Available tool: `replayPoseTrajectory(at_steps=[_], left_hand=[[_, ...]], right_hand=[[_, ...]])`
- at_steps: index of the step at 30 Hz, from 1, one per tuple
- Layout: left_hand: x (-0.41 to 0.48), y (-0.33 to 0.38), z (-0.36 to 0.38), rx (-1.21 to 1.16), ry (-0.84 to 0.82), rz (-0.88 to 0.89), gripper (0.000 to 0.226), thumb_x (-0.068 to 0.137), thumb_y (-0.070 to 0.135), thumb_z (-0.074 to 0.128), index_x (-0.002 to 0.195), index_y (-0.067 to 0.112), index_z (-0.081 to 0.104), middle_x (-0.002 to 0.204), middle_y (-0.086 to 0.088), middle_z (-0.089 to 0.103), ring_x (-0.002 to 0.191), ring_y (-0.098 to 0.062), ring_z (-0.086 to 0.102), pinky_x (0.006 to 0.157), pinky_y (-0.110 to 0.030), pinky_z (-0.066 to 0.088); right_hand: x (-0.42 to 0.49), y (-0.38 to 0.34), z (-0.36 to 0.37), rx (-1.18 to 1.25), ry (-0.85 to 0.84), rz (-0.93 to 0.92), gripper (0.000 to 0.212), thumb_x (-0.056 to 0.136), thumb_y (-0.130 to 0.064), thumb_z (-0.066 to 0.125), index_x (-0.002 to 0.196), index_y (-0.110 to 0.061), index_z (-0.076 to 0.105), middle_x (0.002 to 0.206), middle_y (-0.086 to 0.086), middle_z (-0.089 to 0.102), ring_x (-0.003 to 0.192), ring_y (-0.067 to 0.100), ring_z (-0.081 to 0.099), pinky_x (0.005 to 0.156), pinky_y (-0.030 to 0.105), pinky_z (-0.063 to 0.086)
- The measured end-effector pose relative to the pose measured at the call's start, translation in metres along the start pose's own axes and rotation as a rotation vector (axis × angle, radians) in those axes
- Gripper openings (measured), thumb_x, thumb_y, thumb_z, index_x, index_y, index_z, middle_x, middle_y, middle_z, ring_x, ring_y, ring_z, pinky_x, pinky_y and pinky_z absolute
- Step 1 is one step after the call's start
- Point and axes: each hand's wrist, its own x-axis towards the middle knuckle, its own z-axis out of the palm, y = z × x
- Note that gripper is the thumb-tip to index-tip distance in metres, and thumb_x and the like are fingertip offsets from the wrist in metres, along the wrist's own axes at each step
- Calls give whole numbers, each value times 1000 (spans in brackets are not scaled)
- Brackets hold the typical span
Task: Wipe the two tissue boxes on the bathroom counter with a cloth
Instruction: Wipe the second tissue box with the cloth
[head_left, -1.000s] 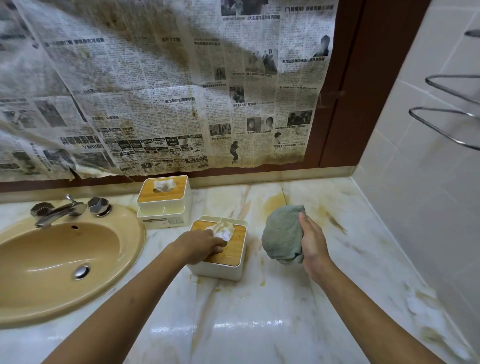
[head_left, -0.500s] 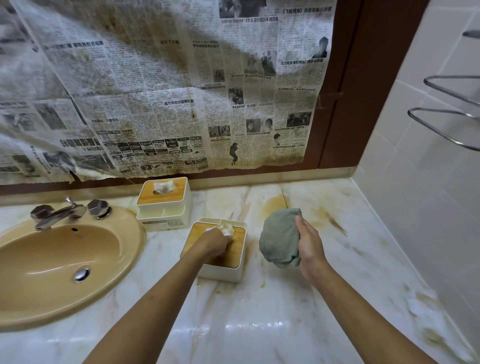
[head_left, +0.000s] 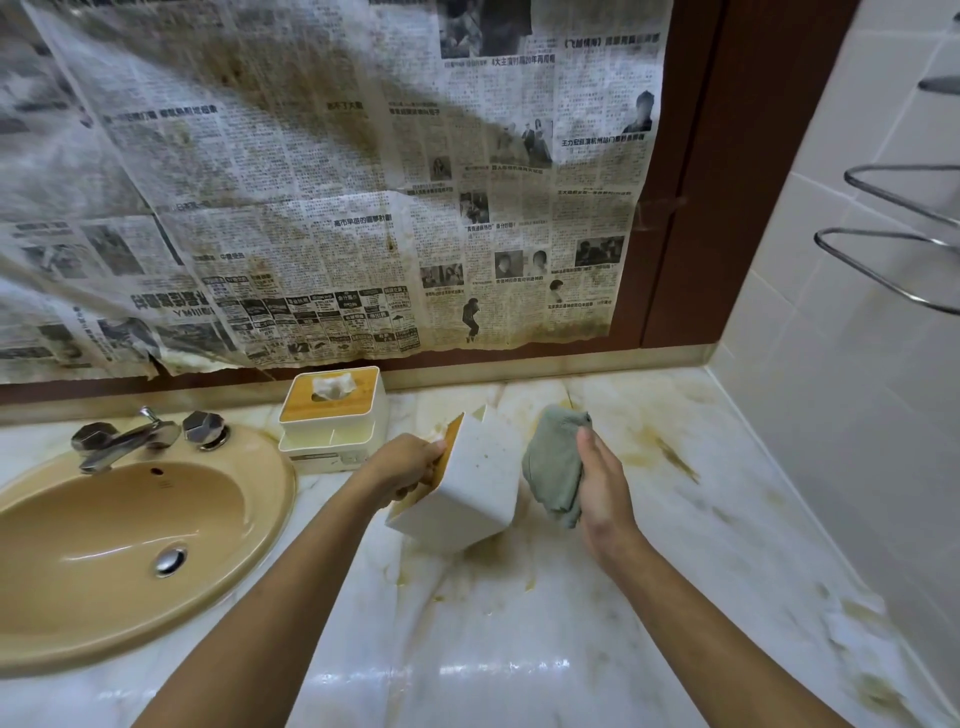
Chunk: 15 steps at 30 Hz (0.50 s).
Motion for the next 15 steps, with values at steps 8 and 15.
replayPoseTrajectory(at_steps=[8, 15], left_hand=[[-8, 5, -9, -197, -136, 153, 50, 102, 44, 46, 58, 24, 31, 51, 6, 27, 44, -10, 15, 43, -21, 12], [-3, 2, -5, -353, -148, 195, 47, 102, 38, 45, 60, 23, 33, 50, 6, 26, 44, -10, 14, 43, -21, 10]], right_hand=[[16, -26, 36, -188, -88, -336, 37, 106, -34, 39, 134, -21, 60, 114, -18, 66, 101, -4, 62, 82, 18, 49], [-10, 5, 45, -866, -428, -675, 44, 104, -39, 29, 146, -53, 23, 163, -16, 9, 152, 5, -4, 123, 37, -9]])
